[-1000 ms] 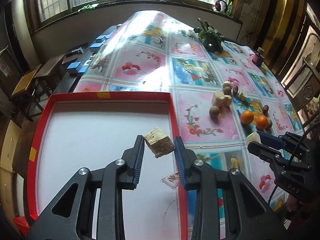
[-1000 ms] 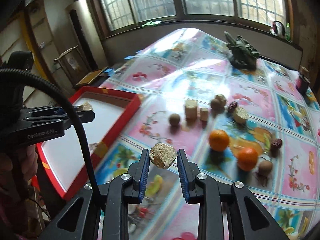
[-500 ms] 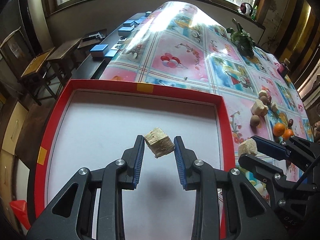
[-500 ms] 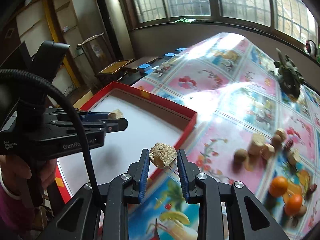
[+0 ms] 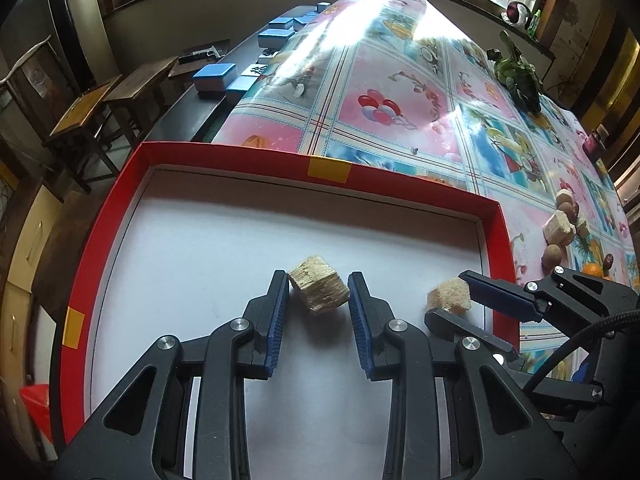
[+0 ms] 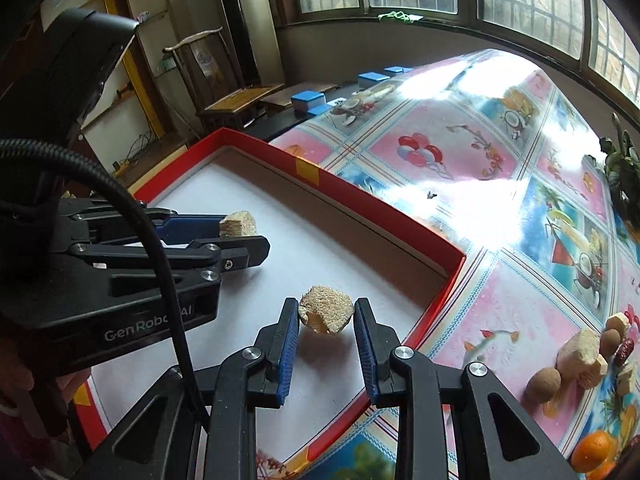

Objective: Organize fruits
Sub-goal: 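Carry the cake cube with the left gripper into the tray and release, then move the left tool back over the table toward the red date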

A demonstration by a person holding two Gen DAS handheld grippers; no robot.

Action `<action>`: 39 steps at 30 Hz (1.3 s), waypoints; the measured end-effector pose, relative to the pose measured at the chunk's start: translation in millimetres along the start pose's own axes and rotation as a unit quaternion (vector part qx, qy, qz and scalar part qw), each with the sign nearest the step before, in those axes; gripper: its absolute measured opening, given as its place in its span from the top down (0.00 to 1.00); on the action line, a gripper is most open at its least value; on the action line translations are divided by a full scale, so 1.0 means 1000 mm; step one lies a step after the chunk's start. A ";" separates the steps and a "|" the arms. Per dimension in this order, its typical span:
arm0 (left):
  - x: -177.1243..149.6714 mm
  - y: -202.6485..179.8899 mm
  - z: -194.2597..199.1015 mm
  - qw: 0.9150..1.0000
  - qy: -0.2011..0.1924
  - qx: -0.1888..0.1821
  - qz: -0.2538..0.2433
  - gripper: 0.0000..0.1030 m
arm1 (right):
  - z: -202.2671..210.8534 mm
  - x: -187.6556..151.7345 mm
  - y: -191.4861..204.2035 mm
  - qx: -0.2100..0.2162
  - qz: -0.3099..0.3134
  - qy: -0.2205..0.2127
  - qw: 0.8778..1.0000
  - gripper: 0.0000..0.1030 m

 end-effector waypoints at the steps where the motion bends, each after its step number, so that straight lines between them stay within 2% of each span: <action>1: 0.000 0.000 0.000 1.000 -0.001 0.003 0.001 0.71 | -0.001 -0.001 0.000 0.001 0.004 0.000 1.000 0.74; 4: 0.000 0.000 0.000 1.000 -0.003 0.016 -0.004 0.71 | -0.006 0.000 -0.001 0.003 0.009 -0.007 1.000 0.74; 6: 0.000 0.000 0.000 1.000 -0.004 0.015 -0.006 0.59 | -0.008 0.001 -0.002 0.007 0.004 -0.008 1.000 0.73; 9: 0.001 0.002 0.007 1.000 -0.013 0.013 -0.001 0.48 | -0.003 0.001 -0.001 0.013 0.001 -0.015 1.000 0.67; 10: 0.002 0.003 0.010 1.000 -0.018 0.017 0.001 0.48 | -0.001 0.001 -0.001 0.015 0.001 -0.019 1.000 0.64; 13: 0.002 0.002 0.021 0.999 -0.030 0.025 -0.003 0.48 | 0.010 0.001 0.000 0.012 -0.004 -0.027 1.000 0.64; 19: -0.003 -0.016 0.041 0.999 -0.045 0.006 -0.017 0.48 | 0.049 -0.006 -0.002 0.014 -0.017 -0.059 0.998 0.64; 28: -0.016 -0.071 0.058 0.997 -0.049 -0.033 -0.042 0.48 | 0.103 -0.035 -0.026 -0.023 -0.054 -0.086 0.995 0.64; 32: -0.023 -0.097 0.063 0.996 -0.050 -0.049 -0.056 0.39 | 0.126 -0.051 -0.042 -0.043 -0.077 -0.094 0.992 0.63; 39: -0.035 -0.151 0.065 0.991 -0.039 -0.087 -0.094 0.39 | 0.165 -0.085 -0.071 -0.083 -0.104 -0.099 0.986 0.62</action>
Point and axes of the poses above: each gripper's, at about its wrist camera, not at the fingertips, and z roughly against the way its jaws point, y to its left, x to its top, the point moved 1 cm from there along -z, roughly the way its jaws point, and after that the axes turned 10 degrees about -y, right-handed, at the moved point
